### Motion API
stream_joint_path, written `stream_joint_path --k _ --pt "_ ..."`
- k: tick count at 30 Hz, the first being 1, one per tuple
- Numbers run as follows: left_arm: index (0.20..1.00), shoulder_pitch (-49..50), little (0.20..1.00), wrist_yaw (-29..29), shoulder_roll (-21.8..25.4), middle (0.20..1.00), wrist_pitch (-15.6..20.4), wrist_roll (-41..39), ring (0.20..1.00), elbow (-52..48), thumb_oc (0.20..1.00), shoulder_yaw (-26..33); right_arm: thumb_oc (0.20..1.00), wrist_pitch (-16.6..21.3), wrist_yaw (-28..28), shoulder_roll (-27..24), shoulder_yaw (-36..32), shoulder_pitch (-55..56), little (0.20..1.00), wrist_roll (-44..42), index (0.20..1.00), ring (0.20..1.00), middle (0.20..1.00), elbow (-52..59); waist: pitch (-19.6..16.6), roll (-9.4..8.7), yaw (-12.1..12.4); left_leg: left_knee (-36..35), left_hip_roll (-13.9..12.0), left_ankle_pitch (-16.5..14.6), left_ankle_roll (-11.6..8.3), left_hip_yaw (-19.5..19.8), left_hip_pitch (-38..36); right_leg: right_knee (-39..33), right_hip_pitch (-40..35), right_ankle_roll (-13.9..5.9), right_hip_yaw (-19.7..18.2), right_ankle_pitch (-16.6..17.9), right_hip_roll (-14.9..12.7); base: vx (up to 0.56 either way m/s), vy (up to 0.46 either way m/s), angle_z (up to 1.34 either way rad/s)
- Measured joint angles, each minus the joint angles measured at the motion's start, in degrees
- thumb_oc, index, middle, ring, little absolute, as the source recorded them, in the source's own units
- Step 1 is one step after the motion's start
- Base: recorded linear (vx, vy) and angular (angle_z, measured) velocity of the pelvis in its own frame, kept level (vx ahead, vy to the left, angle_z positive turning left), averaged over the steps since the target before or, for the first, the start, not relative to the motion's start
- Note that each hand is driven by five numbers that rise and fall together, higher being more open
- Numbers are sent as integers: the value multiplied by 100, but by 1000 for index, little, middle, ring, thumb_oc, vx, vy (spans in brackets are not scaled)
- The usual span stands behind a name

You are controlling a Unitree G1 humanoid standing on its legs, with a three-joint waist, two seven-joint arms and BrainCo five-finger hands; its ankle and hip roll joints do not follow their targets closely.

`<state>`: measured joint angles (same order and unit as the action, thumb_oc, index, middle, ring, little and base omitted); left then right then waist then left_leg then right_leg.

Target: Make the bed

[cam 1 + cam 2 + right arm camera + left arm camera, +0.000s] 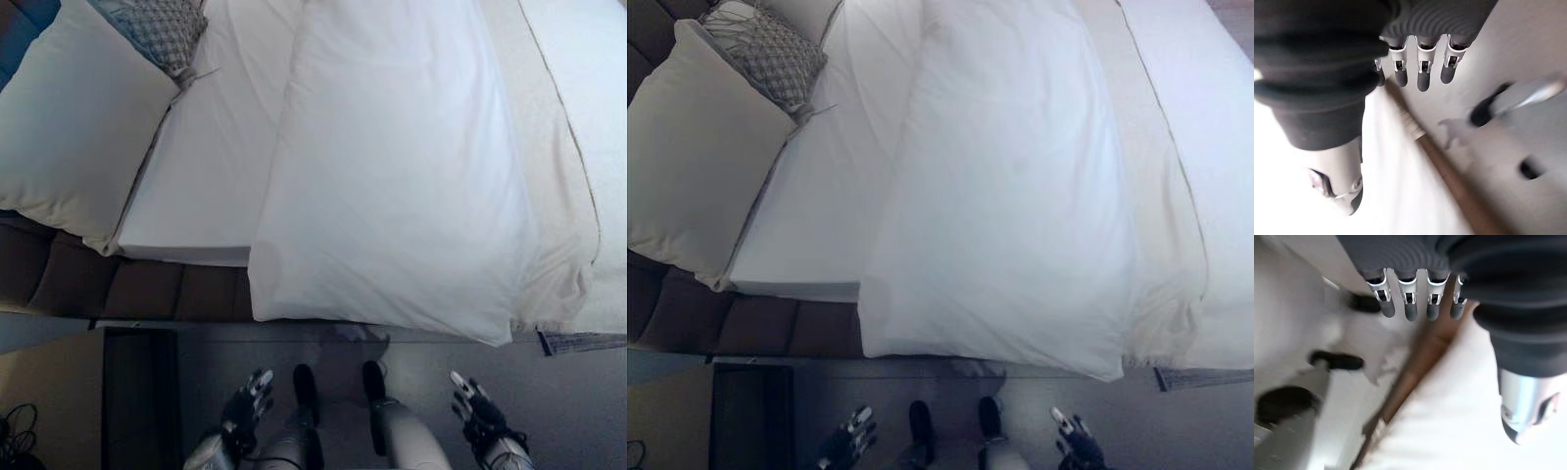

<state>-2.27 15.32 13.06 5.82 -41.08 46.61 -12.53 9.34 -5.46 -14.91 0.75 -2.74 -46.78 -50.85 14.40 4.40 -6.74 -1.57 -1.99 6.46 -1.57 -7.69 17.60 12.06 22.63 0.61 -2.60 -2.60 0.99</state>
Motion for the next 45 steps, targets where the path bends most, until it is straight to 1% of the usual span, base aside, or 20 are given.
stream_joint_path --k 1,4,6,9,10,11,13,16,18,19,22,23,25,27,29,31,34,38,41,45 --pt "1000 -184 1000 89 119 1000 15 20 1000 -80 1000 -153 1000 66 -58 -117 234 -41 1000 32 1000 1000 1000 404 -26 -44 -30 -5 7 5 9 -14 34 32 70 -3 -25 0 -4 -34 -3 -7" --pt "1000 -795 1000 149 180 1000 60 124 1000 -151 1000 -544 1000 143 -125 -323 550 -338 1000 66 1000 1000 1000 914 -43 -74 -41 6 23 35 44 -58 140 82 207 -31 -72 31 -7 -49 -4 -8" --pt "1000 -1217 1000 181 156 1000 157 222 1000 -284 1000 -766 1000 156 -260 -480 933 -759 1000 138 1000 1000 1000 1023 -51 -106 -37 18 36 60 66 -156 245 166 380 -53 -141 64 -8 -134 -29 -18" --pt "1000 -1907 1000 114 126 1000 307 432 1000 -242 1000 -1239 1000 160 -453 -633 1487 -1377 1000 224 1000 1000 1000 956 -41 -122 -59 169 64 77 87 -152 501 287 622 -44 -153 85 -35 -104 -32 -4" --pt "1000 -2111 1000 100 69 1000 318 461 1000 -254 1000 -1294 1000 142 -496 -622 1550 -1552 1000 231 1000 1000 1000 970 -33 -131 -50 179 62 82 89 -152 536 299 657 -48 -147 88 -34 -165 -58 6" --pt "1000 -2433 1000 11 26 1000 340 481 1000 -243 1000 -1401 1000 77 -538 -613 1843 -1858 1000 225 1000 1000 1000 953 -5 -165 -50 296 63 82 86 -138 671 390 771 -49 -135 87 -1 -125 -41 8" --pt "1000 -3061 1000 -81 103 1000 383 638 1000 -215 1000 -1799 1000 23 -675 -617 2191 -2357 1000 217 1000 1000 1000 892 163 -257 -33 540 78 45 64 -94 944 622 1034 -66 -143 42 -47 -95 -37 11" --pt "1000 -3785 1000 -203 37 1000 481 667 1000 -186 1000 -1891 1000 -87 -791 -539 2471 -3051 1000 214 1000 1000 1000 879 525 -321 -32 763 57 50 66 -62 1248 861 1320 -87 -136 27 -46 -93 -44 7" --pt "1000 -3918 1000 -212 69 1000 471 666 1000 -184 1000 -2003 1000 -180 -798 -571 2626 -3253 1000 185 1000 1000 1000 861 637 -331 -40 894 58 24 35 -14 1389 981 1446 -95 -116 15 -52 -126 -52 8" --pt "1000 -4164 1000 -222 149 1000 471 664 1000 -186 1000 -2181 1000 -275 -867 -709 2882 -3529 1000 164 1000 1000 1000 843 667 -364 -99 1179 76 -39 19 18 1690 1239 1724 -90 -108 -68 -77 -104 -47 15" --pt "1000 -4706 1000 -280 227 1000 513 643 1000 -132 1000 -2207 1000 -335 -918 -808 2981 -4126 1000 78 1000 1000 1000 733 805 -401 -162 1803 59 -181 39 58 2334 1729 2281 -34 -59 -149 -128 -84 -36 16" --pt "1000 -5080 1000 -354 255 1000 515 643 1000 217 1000 -2218 1000 -373 -909 -804 3150 -4631 1000 38 1000 1000 1000 403 883 -435 -171 2387 -7 -408 68 74 2729 2047 2570 2 1 -235 -118 0 0 0" --pt "1000 -5375 1000 -527 323 1000 543 659 1000 392 1000 -2242 1000 -366 -879 -768 3166 -5061 1000 8 1000 1000 1000 128 938 -484 -176 2755 -26 -534 36 97 3042 2345 2851 -7 -9 -310 -111 -16 -5 -2" --pt "1000 -5697 1000 -896 378 1000 641 686 1000 689 1000 -2220 1000 -338 -670 -725 3036 -5427 1000 -65 1000 1000 1000 -222 959 -497 -195 3141 -63 -654 57 136 3382 2575 3130 4 -6 -373 -88 -40 -29 -3" --pt "1000 -5989 1000 -1297 467 1000 739 1080 1000 974 1000 -2234 1000 -296 -427 -577 2856 -5744 1000 -441 1000 1000 1000 -510 963 -500 -212 3248 -80 -666 77 143 3628 2657 3369 -2 1 -344 -83 -29 -13 -3" --pt "1000 -6251 1000 -1516 556 1000 764 1172 1000 1063 1000 -2233 1000 -220 -221 -557 2826 -6018 1000 -637 1000 1000 1000 -605 965 -500 -196 3358 -82 -658 83 139 3897 2754 3642 -4 -3 -306 -86 -27 -13 -6" --pt "1000 -6618 1000 -1710 793 1000 813 1348 1000 1205 1000 -2488 1000 -174 35 -550 2991 -6529 1000 -566 1000 1000 1000 -1031 976 -500 -203 3559 -98 -651 60 155 4222 2890 3942 2 2 -301 -76 -5 -3 -2" --pt "1000 -7139 1000 -1939 878 1000 857 1357 1000 1678 1000 -2509 1000 -173 153 -632 3165 -7108 1000 -326 1000 1000 1000 -1608 991 -495 -181 3839 -127 -715 97 160 4622 3077 4304 1 8 -303 -61 -3 -22 -3" --pt "1000 -7420 1000 -1993 1012 1000 835 1368 1000 1866 1000 -2636 1000 -180 163 -778 3366 -7323 1000 -118 1000 1000 1000 -1817 1059 -494 -183 4067 -138 -779 97 162 4800 3279 4468 14 10 -326 -63 4 -29 0" --pt "1000 -7638 1000 -2099 1288 1000 745 1567 1000 2000 1000 -2681 1000 -189 228 -1056 3358 -7369 1000 14 1000 1000 1000 -2028 1064 -494 -171 4359 -162 -875 127 167 5054 3590 4717 -5 16 -449 -67 4 -21 1"
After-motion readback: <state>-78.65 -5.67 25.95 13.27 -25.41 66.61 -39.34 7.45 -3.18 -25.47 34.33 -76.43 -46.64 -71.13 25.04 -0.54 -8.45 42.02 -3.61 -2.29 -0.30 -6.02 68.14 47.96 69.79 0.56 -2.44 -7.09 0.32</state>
